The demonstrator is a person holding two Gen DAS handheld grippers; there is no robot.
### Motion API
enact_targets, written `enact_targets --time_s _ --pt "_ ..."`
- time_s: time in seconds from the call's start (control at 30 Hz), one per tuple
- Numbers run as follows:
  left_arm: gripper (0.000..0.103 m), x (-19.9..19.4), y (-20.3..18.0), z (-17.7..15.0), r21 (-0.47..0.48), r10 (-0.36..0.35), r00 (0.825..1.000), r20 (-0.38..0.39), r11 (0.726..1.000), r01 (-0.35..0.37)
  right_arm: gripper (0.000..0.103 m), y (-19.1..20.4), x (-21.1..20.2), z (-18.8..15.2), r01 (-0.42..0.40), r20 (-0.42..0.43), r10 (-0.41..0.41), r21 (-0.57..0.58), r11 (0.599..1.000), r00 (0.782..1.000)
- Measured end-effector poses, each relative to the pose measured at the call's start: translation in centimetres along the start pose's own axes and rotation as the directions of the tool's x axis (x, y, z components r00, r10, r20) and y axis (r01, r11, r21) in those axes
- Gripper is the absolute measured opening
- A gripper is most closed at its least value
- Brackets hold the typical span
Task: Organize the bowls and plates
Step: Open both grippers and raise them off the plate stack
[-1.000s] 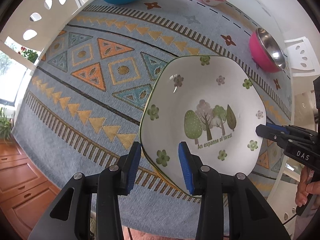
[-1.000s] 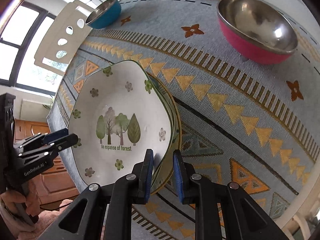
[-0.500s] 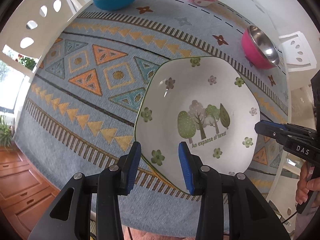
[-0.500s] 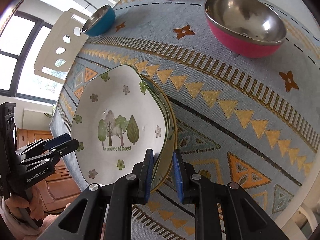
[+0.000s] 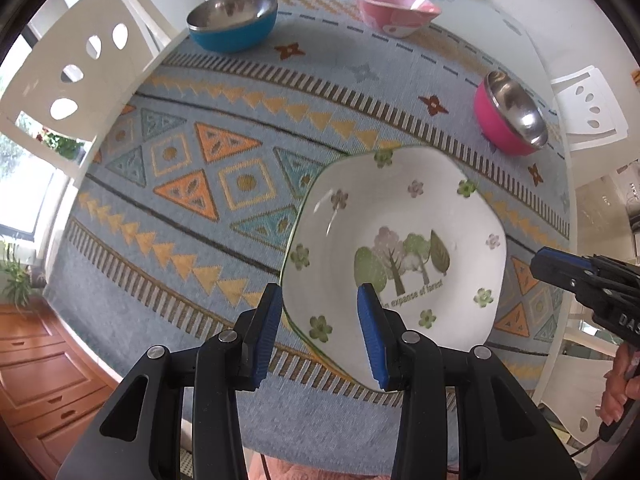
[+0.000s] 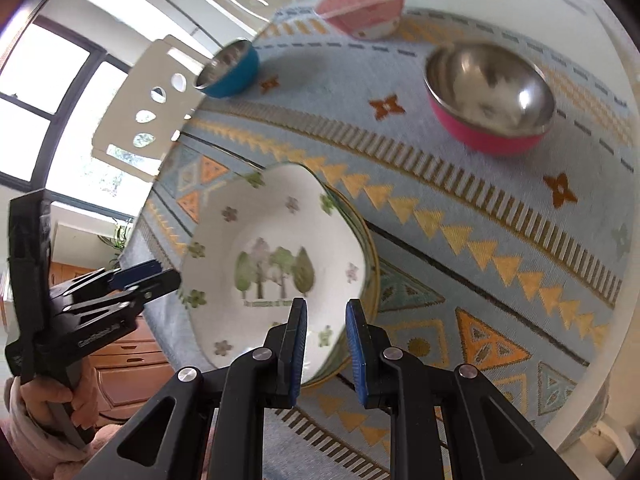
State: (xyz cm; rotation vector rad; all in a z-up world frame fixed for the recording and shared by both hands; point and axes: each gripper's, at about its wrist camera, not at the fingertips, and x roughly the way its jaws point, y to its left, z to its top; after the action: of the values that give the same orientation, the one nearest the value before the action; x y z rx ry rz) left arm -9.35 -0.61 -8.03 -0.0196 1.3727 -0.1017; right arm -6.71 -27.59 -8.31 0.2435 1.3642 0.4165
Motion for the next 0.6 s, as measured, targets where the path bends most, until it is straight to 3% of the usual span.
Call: enact_targets --time_s 0.37,0.53,0.6 --pt "0.040 -0.3 1.0 5.4 0.026 -0.030 0.999 0.015 0.999 0.029 0.019 0.7 -2.7 4.1 -0.047 0.081 0.040 0.080 0.996 0.996" --pt "0.059 0.4 2.2 8.5 0.049 -0.044 0.999 0.014 0.998 0.043 0.021 -0.3 -0.8 5.7 -0.062 0.057 0.053 0.176 0.982 0.997" --pt "0.059 0.8 2.6 9.4 0.051 -0.048 0.999 0.010 0.998 0.047 0.022 -0.3 0.2 6.2 -0.070 0.026 0.066 0.193 0.979 0.997"
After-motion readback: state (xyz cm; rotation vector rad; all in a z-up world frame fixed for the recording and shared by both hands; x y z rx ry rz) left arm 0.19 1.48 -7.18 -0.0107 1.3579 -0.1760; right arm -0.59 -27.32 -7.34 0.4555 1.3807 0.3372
